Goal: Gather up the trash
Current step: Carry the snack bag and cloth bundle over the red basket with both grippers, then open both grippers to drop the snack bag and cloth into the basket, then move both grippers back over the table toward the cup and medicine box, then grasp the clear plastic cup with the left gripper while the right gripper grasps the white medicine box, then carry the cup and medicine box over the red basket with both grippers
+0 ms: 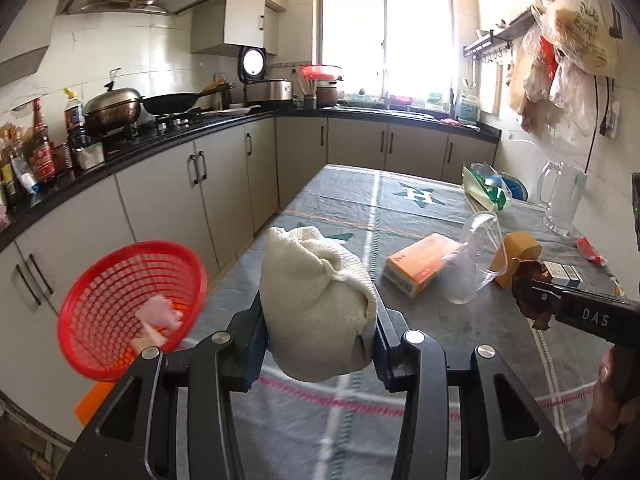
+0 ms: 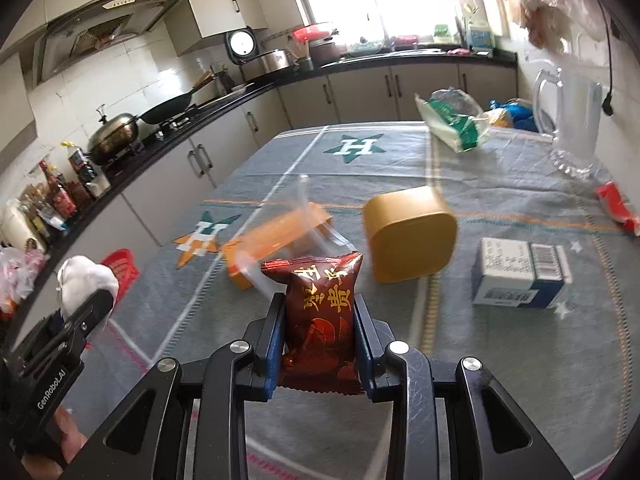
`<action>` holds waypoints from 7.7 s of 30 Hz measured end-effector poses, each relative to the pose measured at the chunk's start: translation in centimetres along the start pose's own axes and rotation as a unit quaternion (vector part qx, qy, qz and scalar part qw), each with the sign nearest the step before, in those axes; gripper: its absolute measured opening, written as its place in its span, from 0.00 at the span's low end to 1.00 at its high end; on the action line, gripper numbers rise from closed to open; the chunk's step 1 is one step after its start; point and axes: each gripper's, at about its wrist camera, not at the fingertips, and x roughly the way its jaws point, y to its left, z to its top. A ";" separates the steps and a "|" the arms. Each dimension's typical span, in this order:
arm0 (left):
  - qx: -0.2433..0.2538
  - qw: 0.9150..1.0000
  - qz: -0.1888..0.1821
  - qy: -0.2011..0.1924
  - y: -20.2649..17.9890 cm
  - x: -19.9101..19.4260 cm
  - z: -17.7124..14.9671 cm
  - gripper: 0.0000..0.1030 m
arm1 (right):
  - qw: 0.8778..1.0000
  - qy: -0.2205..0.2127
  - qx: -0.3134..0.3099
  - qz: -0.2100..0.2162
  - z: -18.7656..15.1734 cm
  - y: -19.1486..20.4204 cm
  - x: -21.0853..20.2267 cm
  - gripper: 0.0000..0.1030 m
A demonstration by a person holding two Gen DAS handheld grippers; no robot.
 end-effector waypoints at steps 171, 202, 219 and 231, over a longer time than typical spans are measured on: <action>0.076 0.977 -0.172 0.098 -11.5 11.1 4.3 0.30 | 0.958 0.111 0.241 0.106 1.6 -16.2 0.6 0.50; 0.025 0.981 -0.170 0.094 -8.1 11.0 5.1 0.30 | 0.983 0.136 -0.068 0.107 -3.3 -3.0 -4.0 0.61; 0.015 0.971 -0.195 0.141 -8.7 13.8 4.2 0.38 | 0.968 0.123 -0.217 0.038 -2.6 -0.9 1.2 0.52; 0.054 0.971 -0.208 0.101 -10.2 12.1 4.1 0.17 | 0.975 0.093 -0.201 0.018 -2.1 -3.0 -2.4 0.43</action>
